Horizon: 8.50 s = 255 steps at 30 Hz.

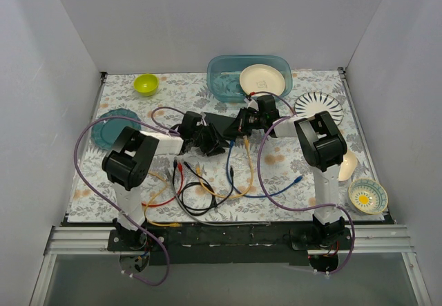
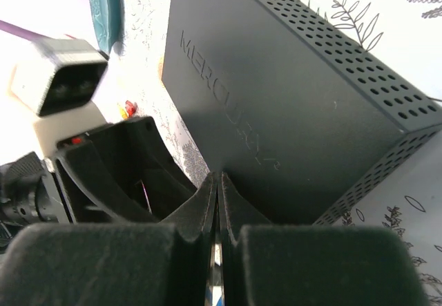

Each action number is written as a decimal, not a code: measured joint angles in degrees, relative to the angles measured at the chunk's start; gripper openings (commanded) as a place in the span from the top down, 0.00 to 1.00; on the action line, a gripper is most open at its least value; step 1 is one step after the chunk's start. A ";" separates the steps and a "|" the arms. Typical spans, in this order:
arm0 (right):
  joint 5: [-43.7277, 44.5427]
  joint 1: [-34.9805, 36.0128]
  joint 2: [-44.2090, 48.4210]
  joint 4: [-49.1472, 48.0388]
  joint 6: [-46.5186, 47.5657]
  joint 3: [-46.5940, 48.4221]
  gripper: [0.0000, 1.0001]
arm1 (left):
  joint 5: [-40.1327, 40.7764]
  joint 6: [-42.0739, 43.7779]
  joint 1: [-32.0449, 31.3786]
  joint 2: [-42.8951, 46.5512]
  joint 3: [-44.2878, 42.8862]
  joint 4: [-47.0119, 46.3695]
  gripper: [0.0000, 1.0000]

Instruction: Pull the plug from the switch port

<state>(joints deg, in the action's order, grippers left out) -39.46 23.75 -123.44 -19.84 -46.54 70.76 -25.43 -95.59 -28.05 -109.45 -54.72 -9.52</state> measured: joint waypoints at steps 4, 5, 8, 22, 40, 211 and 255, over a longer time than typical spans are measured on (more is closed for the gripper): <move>-0.04 -0.02 0.02 0.00 -0.02 0.00 0.94 | -0.11 0.15 -0.20 -1.53 -1.62 -1.16 0.61; -0.07 -0.02 0.02 0.00 -0.02 0.00 0.94 | -0.37 -0.09 -0.20 -2.05 -1.90 -1.68 0.61; -0.07 -0.02 0.02 0.00 -0.04 0.00 0.94 | -0.66 -0.87 -0.31 -3.54 -3.13 -2.97 0.61; -0.09 -0.02 0.02 -0.90 -0.72 -0.44 0.94 | 1.75 -6.75 -0.83 -6.60 -4.46 -6.23 0.80; 0.00 -0.24 0.02 -0.92 -0.83 -0.44 0.94 | 1.49 -16.74 -0.55 -7.78 -3.08 -9.66 0.92; 31.80 0.50 29.83 35.10 12.87 -20.55 0.99 | 19.04 -1.55 -5.20 9.51 -0.39 24.90 0.79; 78.38 23.78 77.81 57.18 25.68 -23.74 0.01 | 24.92 4.87 -8.61 19.30 -10.47 39.12 0.02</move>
